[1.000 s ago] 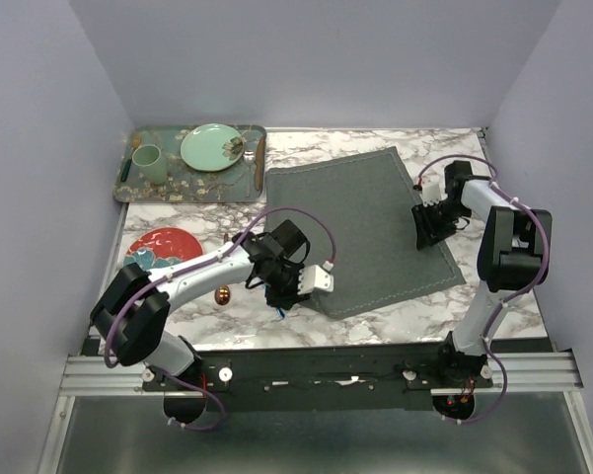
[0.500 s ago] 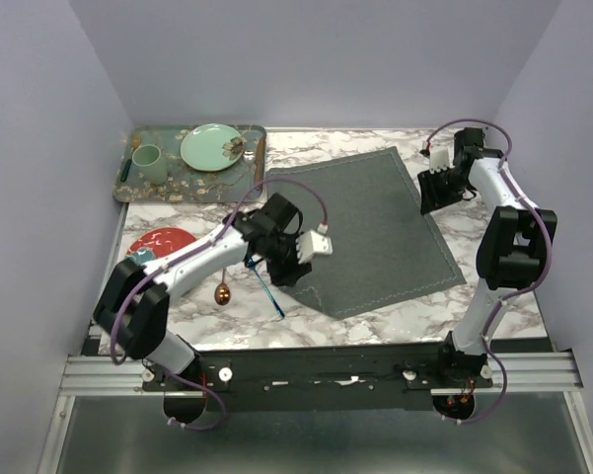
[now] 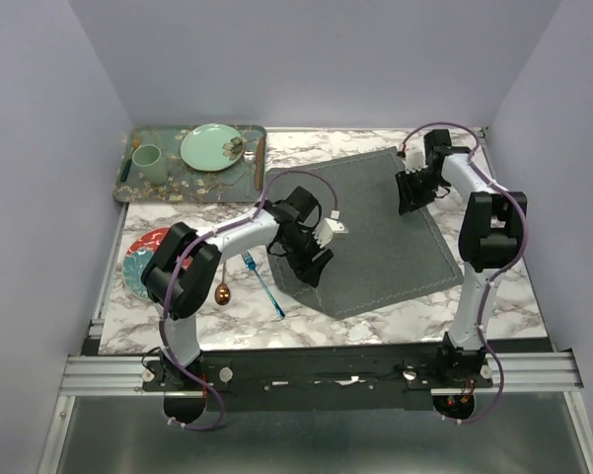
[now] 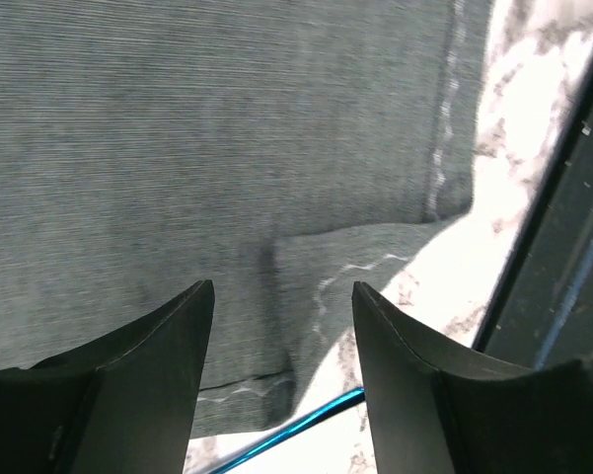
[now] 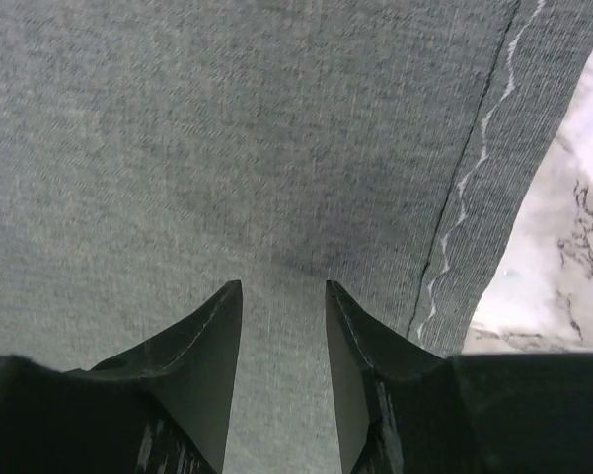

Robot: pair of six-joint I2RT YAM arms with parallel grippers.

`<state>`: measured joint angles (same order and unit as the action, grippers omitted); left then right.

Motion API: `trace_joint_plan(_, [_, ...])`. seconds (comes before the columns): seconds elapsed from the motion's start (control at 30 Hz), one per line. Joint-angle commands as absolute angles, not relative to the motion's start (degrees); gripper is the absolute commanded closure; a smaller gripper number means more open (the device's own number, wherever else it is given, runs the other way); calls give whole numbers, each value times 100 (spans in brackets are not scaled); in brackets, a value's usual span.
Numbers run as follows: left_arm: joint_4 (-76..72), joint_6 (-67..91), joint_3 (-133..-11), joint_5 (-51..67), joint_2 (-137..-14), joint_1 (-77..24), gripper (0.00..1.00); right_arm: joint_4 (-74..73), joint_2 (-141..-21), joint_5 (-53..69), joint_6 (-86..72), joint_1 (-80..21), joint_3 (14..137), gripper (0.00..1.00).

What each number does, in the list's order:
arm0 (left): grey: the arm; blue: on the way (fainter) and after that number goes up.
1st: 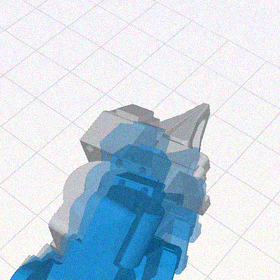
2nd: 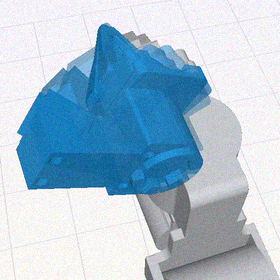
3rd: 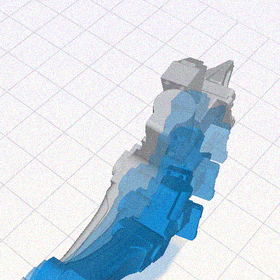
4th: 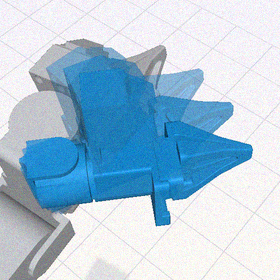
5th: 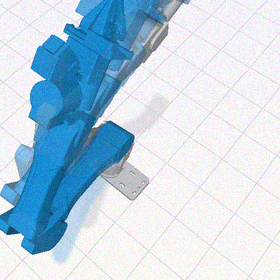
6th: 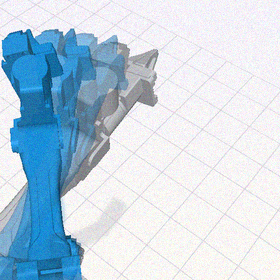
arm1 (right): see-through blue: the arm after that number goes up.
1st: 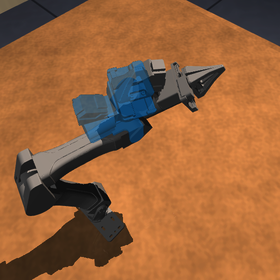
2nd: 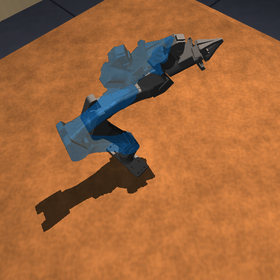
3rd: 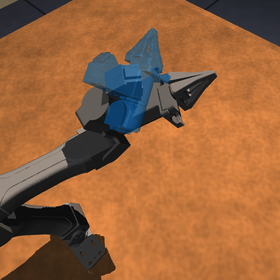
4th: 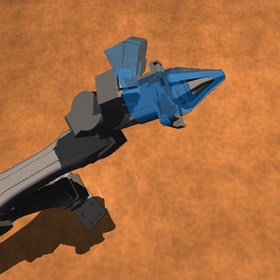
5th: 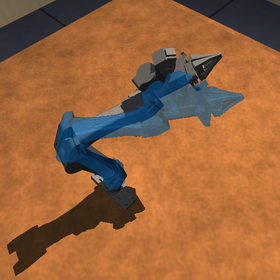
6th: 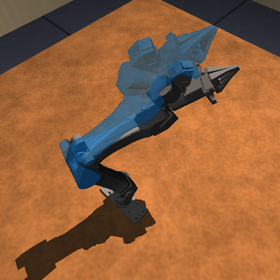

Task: Fold the napkin into a case and place the utensils inside
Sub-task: Flatten out the crumpled napkin at the center of the board.

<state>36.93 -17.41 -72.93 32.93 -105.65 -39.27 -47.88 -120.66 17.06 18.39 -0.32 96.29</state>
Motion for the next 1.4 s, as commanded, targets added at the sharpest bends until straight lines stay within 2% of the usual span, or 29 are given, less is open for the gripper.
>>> trace_joint_plan(0.0, [4305, -2187, -6979, 3972, -10424, -4235, 39, -4790, -12401, 1188, 1731, 9, 10001, 55])
trace_joint_plan(0.17, [4360, -2785, -6320, 3816, -9566, -4421, 48, -4887, -12481, 827, 1854, 9, 10090, 56])
trace_joint_plan(0.23, [4403, -3145, -6171, 3657, -9282, -4421, 48, -4922, -12533, 563, 1916, 9, 10081, 55])
trace_joint_plan(0.4, [4597, -3613, -6047, 3419, -8447, -4106, 31, -4966, -12533, 36, 2319, 26, 9783, 54])
trace_joint_plan(0.47, [4492, -3342, -6143, 3437, -8332, -3668, 29, -4922, -12419, -130, 2408, 122, 9564, 54])
trace_joint_plan(0.6, [3651, -2314, -6503, 3402, -8621, -2770, 27, -4887, -12296, -342, 2619, 351, 9308, 55])
trace_joint_plan(0.63, [3447, -2016, -6582, 3079, -8709, -2629, 27, -4904, -12278, -351, 2663, 404, 9255, 56])
trace_joint_plan(0.8, [2787, -1152, -7127, 2365, -9333, -2294, 29, -5027, -11954, -247, 2900, 589, 9009, 60])
trace_joint_plan(1.0, [2401, -282, -7707, 2522, -9940, -1960, 29, -5485, -11812, 1079, 2629, 466, 9825, 59])
trace_joint_plan(1.2, [2215, 175, -8314, 2575, -10397, -1863, 31, -5414, -12426, 1020, 2233, 9, 10765, 59])
trace_joint_plan(1.37, [2057, 833, -8735, 2259, -10766, -1793, 31, -5405, -12919, 651, 2276, -149, 10899, 59])
